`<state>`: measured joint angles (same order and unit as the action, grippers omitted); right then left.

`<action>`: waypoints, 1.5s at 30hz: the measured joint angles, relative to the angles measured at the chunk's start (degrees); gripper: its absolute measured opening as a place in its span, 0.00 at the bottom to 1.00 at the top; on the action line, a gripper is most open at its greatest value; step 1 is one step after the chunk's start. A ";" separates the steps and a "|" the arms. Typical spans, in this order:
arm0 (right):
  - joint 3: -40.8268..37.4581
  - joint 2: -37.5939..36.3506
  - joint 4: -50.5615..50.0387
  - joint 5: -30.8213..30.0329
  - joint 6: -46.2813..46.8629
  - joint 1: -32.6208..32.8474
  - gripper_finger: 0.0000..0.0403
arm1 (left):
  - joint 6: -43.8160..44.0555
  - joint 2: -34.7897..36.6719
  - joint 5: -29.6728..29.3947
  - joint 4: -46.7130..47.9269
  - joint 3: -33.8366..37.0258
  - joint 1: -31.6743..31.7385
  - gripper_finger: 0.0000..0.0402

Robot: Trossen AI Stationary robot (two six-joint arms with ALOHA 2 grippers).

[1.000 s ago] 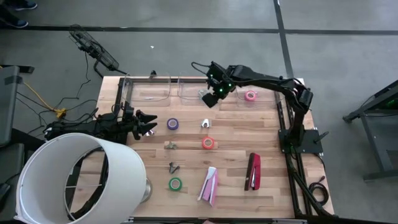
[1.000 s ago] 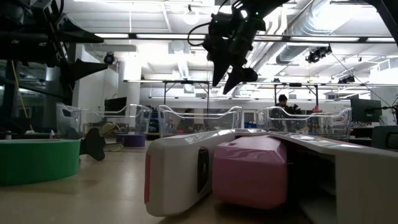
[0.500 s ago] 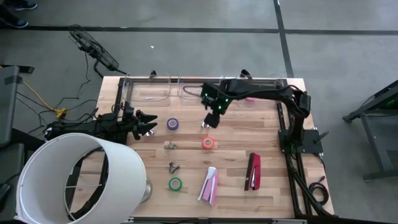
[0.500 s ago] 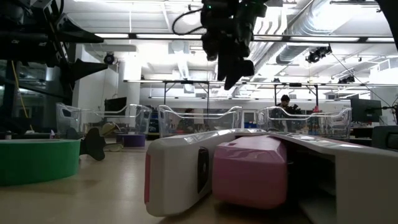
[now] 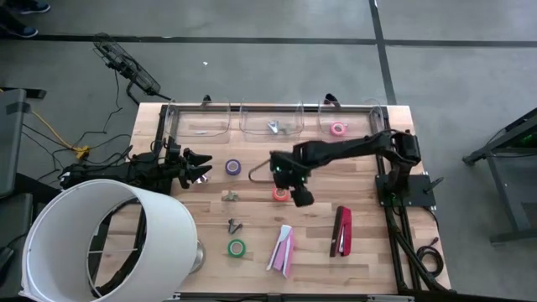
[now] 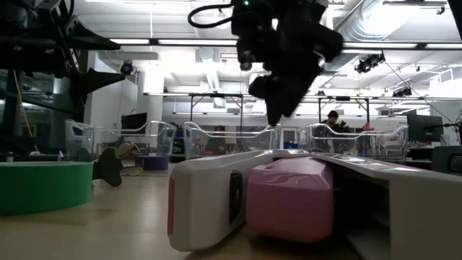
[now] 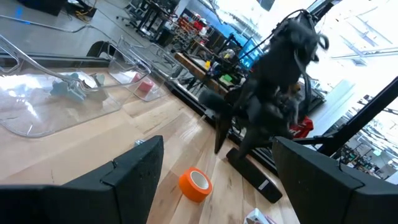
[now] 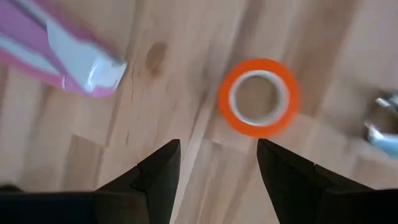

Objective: Pick and place Stapler, Stapler remover, tape
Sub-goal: Put the orange tape into the right transparent bin

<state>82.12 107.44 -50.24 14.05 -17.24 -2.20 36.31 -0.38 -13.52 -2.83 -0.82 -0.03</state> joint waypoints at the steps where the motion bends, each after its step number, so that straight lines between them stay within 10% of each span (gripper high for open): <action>1: -1.17 0.00 1.50 -0.14 -1.94 0.60 0.51 | 0.00 0.00 0.00 0.00 0.00 0.00 0.74; 14: -11.52 0.00 19.69 -7.04 -9.53 3.39 0.51 | -0.01 0.02 0.00 0.00 0.00 0.00 0.74; 45: -11.93 4.43 24.22 -6.48 -7.01 2.85 0.46 | 0.00 -0.02 -0.01 0.02 0.00 0.01 0.74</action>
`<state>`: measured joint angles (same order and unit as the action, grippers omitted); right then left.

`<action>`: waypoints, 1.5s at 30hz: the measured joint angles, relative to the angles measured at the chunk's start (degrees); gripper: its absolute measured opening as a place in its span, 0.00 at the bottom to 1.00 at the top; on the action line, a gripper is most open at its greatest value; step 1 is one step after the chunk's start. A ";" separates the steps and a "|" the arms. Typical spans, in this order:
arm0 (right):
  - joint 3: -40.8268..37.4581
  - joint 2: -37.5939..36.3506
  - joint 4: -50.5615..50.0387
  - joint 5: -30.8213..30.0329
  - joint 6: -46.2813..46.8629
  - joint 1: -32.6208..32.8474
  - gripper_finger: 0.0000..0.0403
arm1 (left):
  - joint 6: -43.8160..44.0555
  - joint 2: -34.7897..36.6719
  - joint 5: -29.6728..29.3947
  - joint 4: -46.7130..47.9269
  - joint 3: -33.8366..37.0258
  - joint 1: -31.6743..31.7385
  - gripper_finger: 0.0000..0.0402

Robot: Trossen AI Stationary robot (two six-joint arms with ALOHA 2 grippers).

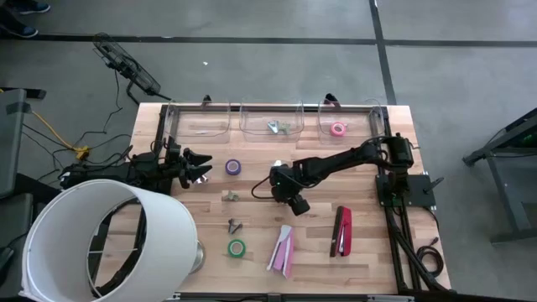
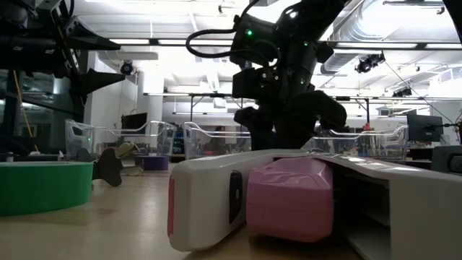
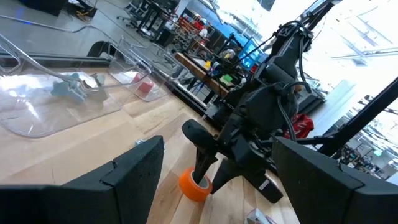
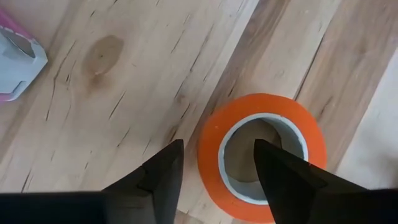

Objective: Pick and place Stapler, Stapler remover, tape
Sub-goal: Put the orange tape into the right transparent bin

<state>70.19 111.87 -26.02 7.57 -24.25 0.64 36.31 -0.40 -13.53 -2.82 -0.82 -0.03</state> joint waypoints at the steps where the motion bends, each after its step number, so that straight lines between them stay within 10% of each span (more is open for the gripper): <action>1: 0.02 0.33 0.08 0.02 0.00 0.00 0.44 | 0.00 0.00 0.01 0.01 0.00 -0.01 0.74; 18: 0.11 1.28 -0.35 -0.12 12.98 -0.06 0.09 | -0.02 0.00 0.01 0.16 0.00 0.00 0.74; 45: 0.00 -16.52 -21.96 1.94 25.75 -13.57 0.08 | -0.02 0.00 0.01 0.39 0.00 -0.01 0.74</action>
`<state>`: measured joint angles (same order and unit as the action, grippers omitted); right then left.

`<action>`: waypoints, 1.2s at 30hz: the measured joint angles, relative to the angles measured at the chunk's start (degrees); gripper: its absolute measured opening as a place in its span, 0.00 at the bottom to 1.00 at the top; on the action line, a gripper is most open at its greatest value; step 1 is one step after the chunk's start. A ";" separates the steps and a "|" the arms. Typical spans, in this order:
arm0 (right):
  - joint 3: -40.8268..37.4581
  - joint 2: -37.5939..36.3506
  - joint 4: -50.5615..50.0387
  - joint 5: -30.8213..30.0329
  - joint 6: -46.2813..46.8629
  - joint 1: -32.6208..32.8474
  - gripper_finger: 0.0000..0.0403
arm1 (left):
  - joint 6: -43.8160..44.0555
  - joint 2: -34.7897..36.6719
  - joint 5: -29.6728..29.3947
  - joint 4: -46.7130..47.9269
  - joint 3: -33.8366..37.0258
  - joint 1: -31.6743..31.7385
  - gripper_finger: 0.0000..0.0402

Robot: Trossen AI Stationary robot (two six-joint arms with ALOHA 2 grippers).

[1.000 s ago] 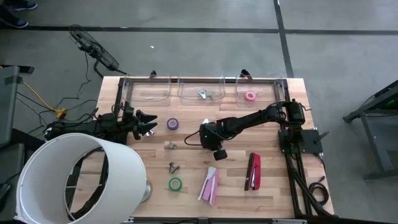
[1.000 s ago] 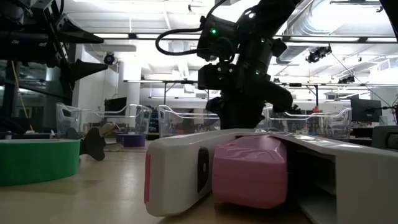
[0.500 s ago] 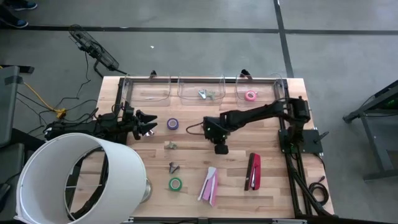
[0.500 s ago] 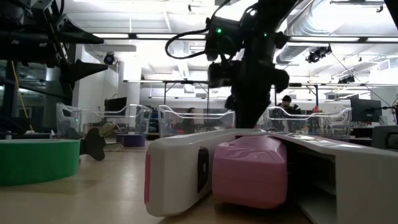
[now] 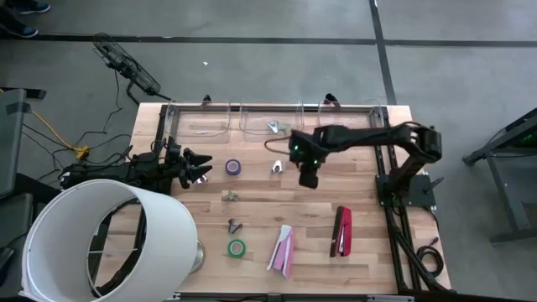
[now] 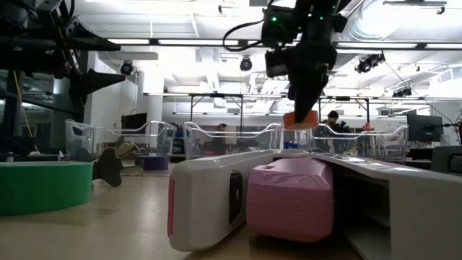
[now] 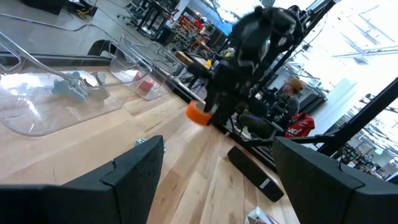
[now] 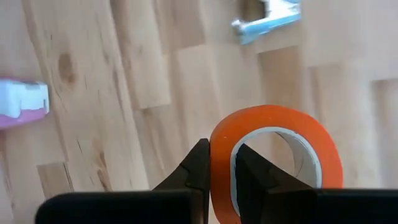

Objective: Pick and place Stapler, Stapler remover, tape
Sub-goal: Put the orange tape into the right transparent bin

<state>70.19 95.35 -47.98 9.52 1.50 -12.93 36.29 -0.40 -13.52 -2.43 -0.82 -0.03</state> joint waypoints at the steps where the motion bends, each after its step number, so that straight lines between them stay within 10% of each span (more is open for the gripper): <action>1: 0.00 -0.79 -0.41 -0.04 0.00 -1.00 0.08 | 0.01 0.00 0.00 -0.01 0.00 0.01 0.74; 36: -5.49 -5.15 -2.32 -10.99 13.83 -40.64 0.10 | 0.02 0.00 0.00 -0.01 0.00 0.02 0.74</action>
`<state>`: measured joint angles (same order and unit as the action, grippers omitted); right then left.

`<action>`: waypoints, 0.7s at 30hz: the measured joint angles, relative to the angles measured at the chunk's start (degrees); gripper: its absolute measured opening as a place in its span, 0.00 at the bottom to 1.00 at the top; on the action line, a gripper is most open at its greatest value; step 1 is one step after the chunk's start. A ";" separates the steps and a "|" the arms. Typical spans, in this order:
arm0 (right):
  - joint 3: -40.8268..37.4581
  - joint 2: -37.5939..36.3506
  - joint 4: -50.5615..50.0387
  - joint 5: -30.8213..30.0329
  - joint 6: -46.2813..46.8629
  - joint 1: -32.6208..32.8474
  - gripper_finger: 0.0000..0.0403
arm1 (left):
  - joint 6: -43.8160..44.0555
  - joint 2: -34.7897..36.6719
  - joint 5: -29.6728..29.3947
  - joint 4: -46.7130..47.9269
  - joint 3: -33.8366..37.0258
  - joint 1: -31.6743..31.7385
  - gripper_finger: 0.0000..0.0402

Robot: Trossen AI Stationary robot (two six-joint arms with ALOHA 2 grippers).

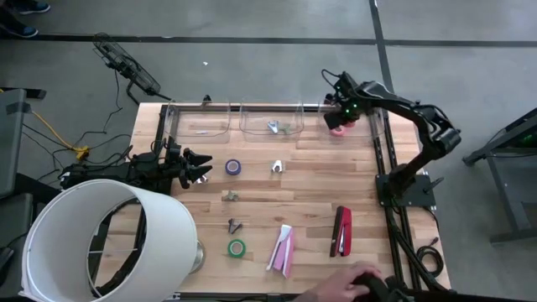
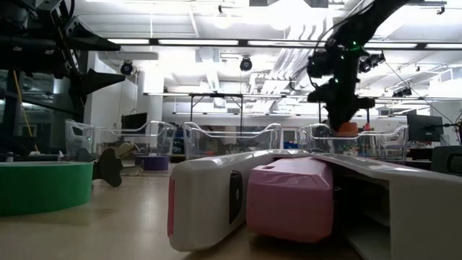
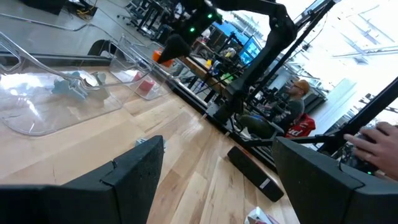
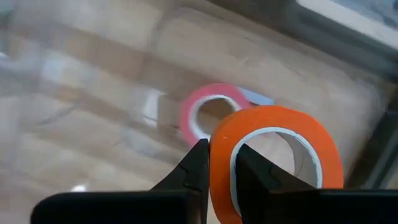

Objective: Pick and place Stapler, Stapler remover, tape
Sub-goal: Put the orange tape into the right transparent bin

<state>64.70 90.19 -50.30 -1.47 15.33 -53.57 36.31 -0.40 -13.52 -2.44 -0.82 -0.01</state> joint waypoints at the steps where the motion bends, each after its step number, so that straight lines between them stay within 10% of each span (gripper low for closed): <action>1: -0.73 0.00 0.28 -0.57 0.79 -0.77 0.10 | -0.02 0.00 0.00 -0.01 0.00 -0.02 0.74; 21: -11.66 0.02 11.96 -5.43 9.14 -4.97 0.12 | 0.00 0.00 0.00 0.00 0.00 -0.02 0.74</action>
<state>53.05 90.21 -38.34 -6.90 24.46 -58.54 36.31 -0.40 -13.52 -2.44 -0.82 -0.03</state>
